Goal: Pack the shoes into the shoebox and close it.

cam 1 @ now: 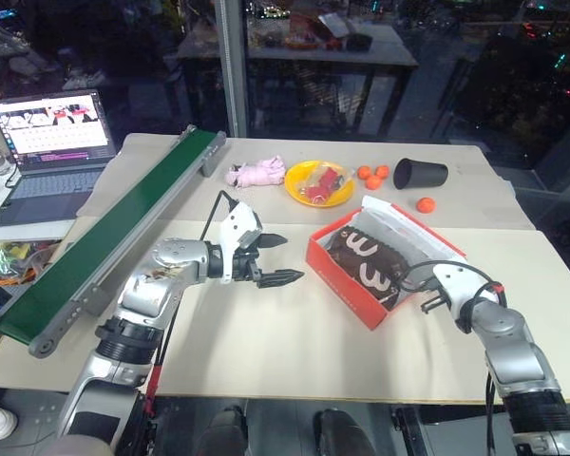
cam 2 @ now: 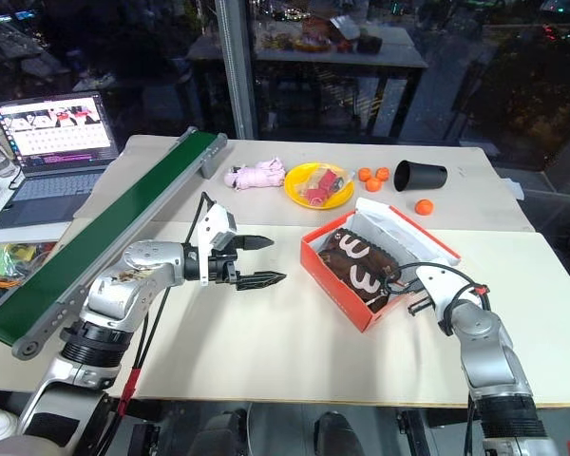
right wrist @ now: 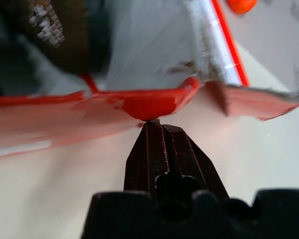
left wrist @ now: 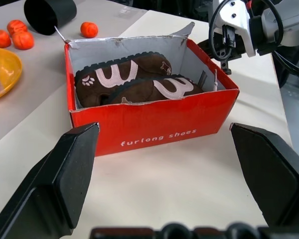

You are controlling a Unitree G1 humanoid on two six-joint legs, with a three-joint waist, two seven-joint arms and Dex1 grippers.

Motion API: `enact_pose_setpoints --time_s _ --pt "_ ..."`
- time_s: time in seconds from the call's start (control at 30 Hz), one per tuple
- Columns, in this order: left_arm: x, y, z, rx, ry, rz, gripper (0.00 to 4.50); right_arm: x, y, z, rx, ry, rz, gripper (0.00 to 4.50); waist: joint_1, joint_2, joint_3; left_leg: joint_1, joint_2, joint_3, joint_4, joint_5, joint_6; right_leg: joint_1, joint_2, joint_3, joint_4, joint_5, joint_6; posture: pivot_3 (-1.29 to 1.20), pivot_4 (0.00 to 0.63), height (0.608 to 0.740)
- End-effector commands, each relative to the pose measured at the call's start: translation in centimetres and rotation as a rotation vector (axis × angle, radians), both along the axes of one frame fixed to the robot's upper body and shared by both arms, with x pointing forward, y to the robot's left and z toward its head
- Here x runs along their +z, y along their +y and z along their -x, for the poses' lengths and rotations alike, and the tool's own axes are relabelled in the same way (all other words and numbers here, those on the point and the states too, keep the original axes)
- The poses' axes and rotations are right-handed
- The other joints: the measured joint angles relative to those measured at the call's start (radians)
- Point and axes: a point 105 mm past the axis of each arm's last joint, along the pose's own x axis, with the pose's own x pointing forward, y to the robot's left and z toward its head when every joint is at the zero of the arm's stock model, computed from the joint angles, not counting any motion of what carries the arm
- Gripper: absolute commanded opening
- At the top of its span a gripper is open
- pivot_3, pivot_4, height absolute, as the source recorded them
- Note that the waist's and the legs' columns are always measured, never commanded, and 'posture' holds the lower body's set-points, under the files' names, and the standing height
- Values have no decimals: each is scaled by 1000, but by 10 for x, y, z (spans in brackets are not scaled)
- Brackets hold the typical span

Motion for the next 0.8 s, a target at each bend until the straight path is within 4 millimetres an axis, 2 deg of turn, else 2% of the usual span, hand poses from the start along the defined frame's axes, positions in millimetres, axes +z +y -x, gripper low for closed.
enact_pose_setpoints --time_s 0.03,0.13,0.23,0.37,0.47,0.57,0.7,0.77,0.8 --pt "12 -4 4 -16 -37 26 4500 12 27 -9 100 -69 -90 85 -6 0 0 0 0 0 0 0 0 0 0 0 0 1 1 0 150 736" --pt "12 -5 4 -17 -38 25 4500 7 46 -6 178 -46 -151 85 -14 0 0 0 0 -1 -1 0 0 0 0 0 0 3 4 0 150 736" --pt "12 -6 3 -18 -39 22 4500 0 72 5 286 13 -240 85 -15 0 0 0 0 -1 0 0 0 0 1 0 1 3 5 0 150 736" --pt "11 -7 3 -20 -38 19 4500 -4 81 15 326 53 -260 85 -13 0 0 0 0 -1 0 0 0 0 1 0 1 2 4 0 150 736" --pt "9 -7 1 -23 -35 13 4500 -10 80 22 291 82 -289 85 -9 0 0 0 0 -1 0 0 0 0 0 0 1 1 2 0 150 736" --pt "9 -9 1 -28 -36 13 4500 -22 70 27 208 116 -332 85 -7 0 0 0 0 -1 0 0 0 0 0 0 1 1 1 0 150 736" --pt "9 -11 0 -28 -35 16 4500 -37 61 28 68 92 -568 85 -6 0 0 0 0 -1 0 0 0 0 0 -1 1 1 1 0 150 736" --pt "9 -11 1 -28 -32 17 4500 -46 53 28 26 82 -575 85 -9 0 0 0 0 -1 0 0 0 1 0 0 1 1 1 0 150 736" --pt "8 -11 1 -28 -31 17 4500 -46 47 24 -13 46 -634 85 -9 0 0 1 0 -1 0 0 0 1 0 0 1 1 1 0 150 736"
